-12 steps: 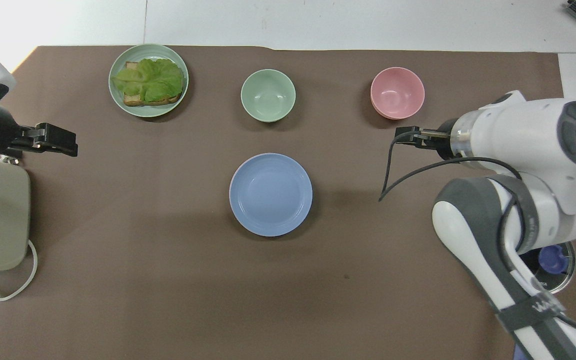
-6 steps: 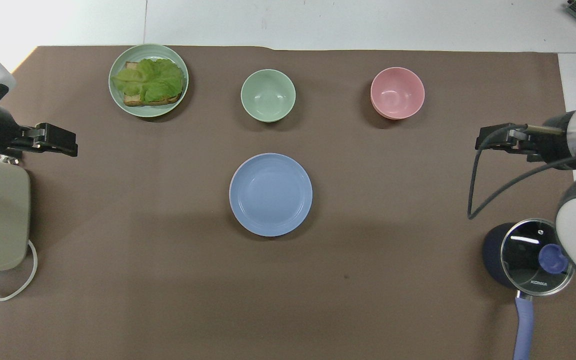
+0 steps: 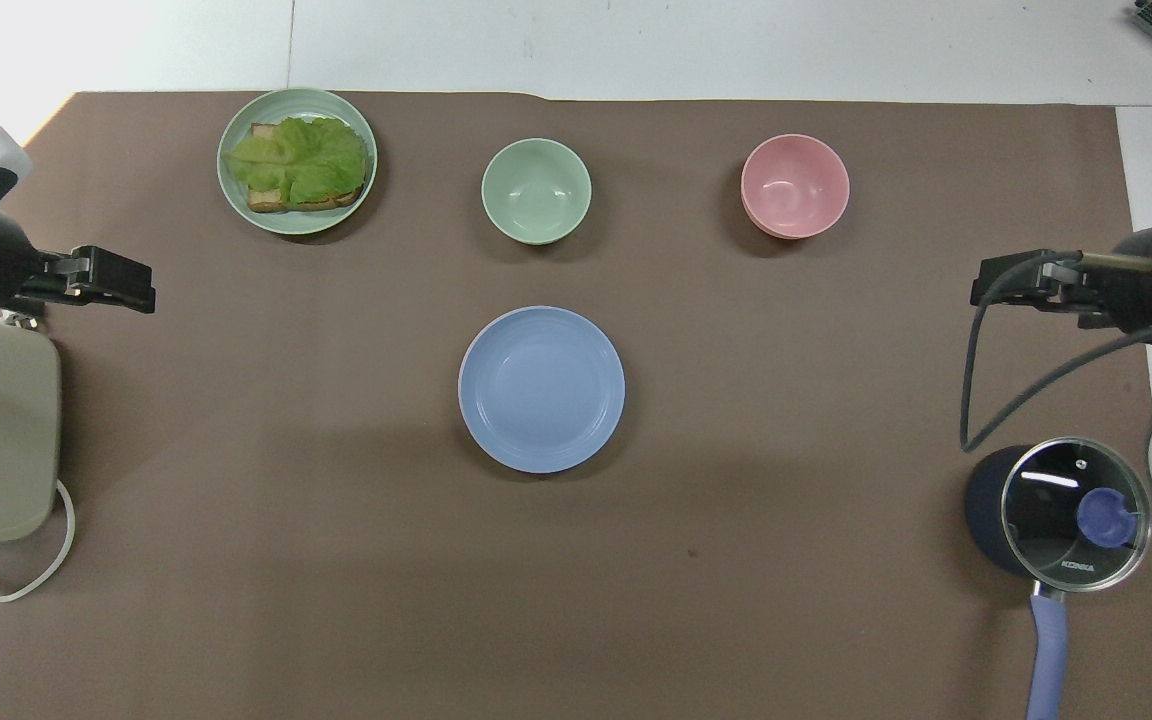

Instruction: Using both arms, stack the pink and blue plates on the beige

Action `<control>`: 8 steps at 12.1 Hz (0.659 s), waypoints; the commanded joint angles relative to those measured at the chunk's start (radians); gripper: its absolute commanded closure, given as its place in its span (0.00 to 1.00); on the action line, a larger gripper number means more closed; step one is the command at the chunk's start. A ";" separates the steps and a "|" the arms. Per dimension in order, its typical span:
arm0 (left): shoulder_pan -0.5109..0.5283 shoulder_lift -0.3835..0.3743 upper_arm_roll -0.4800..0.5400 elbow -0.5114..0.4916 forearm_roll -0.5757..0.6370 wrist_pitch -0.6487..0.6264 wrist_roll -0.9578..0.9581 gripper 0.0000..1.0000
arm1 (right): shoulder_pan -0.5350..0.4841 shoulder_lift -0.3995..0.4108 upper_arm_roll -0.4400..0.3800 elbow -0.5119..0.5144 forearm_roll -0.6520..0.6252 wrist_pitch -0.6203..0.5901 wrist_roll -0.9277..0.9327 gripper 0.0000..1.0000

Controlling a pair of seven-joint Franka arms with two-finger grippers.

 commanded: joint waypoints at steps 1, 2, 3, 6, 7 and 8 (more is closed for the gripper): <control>0.009 -0.006 -0.006 -0.001 0.016 -0.015 0.002 0.00 | -0.009 0.027 0.012 0.031 0.001 -0.025 -0.039 0.00; 0.005 -0.006 -0.008 -0.001 0.016 -0.014 0.002 0.00 | -0.009 0.014 0.012 0.015 0.015 -0.026 -0.044 0.00; 0.007 -0.006 -0.008 -0.001 0.016 -0.015 0.002 0.00 | -0.007 0.007 0.012 0.005 0.019 -0.028 -0.044 0.00; 0.024 -0.006 -0.006 -0.001 0.016 -0.015 0.002 0.00 | -0.004 -0.004 0.012 -0.011 0.021 -0.028 -0.045 0.00; 0.025 -0.006 -0.006 -0.001 0.016 -0.015 0.002 0.00 | -0.004 -0.004 0.012 -0.014 0.021 -0.028 -0.045 0.00; 0.025 -0.006 -0.006 -0.001 0.016 -0.015 0.002 0.00 | -0.004 -0.006 0.012 -0.014 0.021 -0.026 -0.045 0.00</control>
